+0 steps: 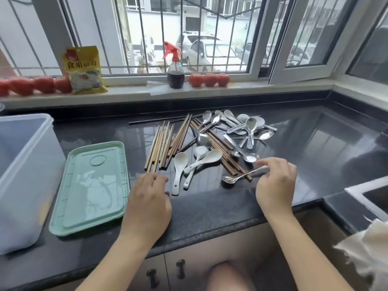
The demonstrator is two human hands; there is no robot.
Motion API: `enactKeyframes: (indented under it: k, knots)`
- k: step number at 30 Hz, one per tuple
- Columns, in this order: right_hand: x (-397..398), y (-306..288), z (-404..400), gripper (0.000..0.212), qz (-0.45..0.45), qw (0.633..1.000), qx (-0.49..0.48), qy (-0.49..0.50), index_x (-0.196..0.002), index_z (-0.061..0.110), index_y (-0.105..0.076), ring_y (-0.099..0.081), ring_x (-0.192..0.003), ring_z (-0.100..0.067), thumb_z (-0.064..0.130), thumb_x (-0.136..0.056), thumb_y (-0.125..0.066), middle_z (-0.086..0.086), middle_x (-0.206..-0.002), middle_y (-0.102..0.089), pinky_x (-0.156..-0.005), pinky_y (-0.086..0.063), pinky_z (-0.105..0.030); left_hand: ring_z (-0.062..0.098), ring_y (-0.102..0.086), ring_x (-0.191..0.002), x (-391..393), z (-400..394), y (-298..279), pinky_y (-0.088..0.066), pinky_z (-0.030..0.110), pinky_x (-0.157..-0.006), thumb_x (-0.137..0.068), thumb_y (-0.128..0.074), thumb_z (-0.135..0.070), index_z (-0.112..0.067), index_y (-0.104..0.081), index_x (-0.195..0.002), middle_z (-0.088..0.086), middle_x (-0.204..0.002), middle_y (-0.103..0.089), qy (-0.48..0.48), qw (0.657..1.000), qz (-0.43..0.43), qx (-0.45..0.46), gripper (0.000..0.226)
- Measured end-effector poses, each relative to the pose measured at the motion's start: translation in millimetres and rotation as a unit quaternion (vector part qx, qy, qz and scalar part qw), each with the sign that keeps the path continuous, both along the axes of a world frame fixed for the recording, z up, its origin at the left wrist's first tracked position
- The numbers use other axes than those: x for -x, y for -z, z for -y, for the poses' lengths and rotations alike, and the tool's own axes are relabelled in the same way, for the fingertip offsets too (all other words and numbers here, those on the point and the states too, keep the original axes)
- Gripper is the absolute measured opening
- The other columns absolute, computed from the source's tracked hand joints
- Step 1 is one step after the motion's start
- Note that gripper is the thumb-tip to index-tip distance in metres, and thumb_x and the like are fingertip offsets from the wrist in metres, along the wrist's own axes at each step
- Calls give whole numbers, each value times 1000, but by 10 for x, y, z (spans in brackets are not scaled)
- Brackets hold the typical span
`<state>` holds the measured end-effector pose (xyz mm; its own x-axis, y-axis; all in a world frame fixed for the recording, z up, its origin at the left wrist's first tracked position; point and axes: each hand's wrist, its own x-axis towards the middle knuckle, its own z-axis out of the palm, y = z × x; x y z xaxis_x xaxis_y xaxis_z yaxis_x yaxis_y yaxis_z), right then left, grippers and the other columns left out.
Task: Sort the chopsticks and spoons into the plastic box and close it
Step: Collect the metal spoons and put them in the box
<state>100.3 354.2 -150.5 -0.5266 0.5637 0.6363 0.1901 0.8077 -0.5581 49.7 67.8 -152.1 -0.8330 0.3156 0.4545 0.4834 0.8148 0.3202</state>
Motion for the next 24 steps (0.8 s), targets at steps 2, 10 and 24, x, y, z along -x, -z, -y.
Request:
enactKeyframes:
  k: [2, 10, 24]
  knots:
    - [6, 47, -102, 38, 73, 995, -60, -40, -98, 14, -77, -47, -108, -32, -13, -79, -60, -5, -107, -67, -94, -42, -34, 26, -55, -105, 3, -2, 19, -52, 43, -92, -80, -67, 4, -8, -67, -114, 7, -109, -64, 5, 1000, -2, 0, 36]
    - [22, 83, -105, 13, 124, 969, -137, -163, -88, 27, -83, -51, -107, -26, 17, -79, -84, 5, -105, -68, -91, -48, -50, 22, -51, -118, -27, 22, 12, -50, 41, -100, -88, -64, -7, -18, -65, -131, -1, -122, -61, 103, 994, -7, 24, 45]
    - [247, 25, 405, 39, 195, 890, -304, -278, -118, 19, -73, -51, -92, -26, 3, -84, -64, 1, -96, -60, -84, -48, -41, 17, -50, -122, -31, 9, -5, -48, 38, -104, -89, -65, -9, -19, -66, -133, -2, -126, -61, 87, 996, 17, 5, 45]
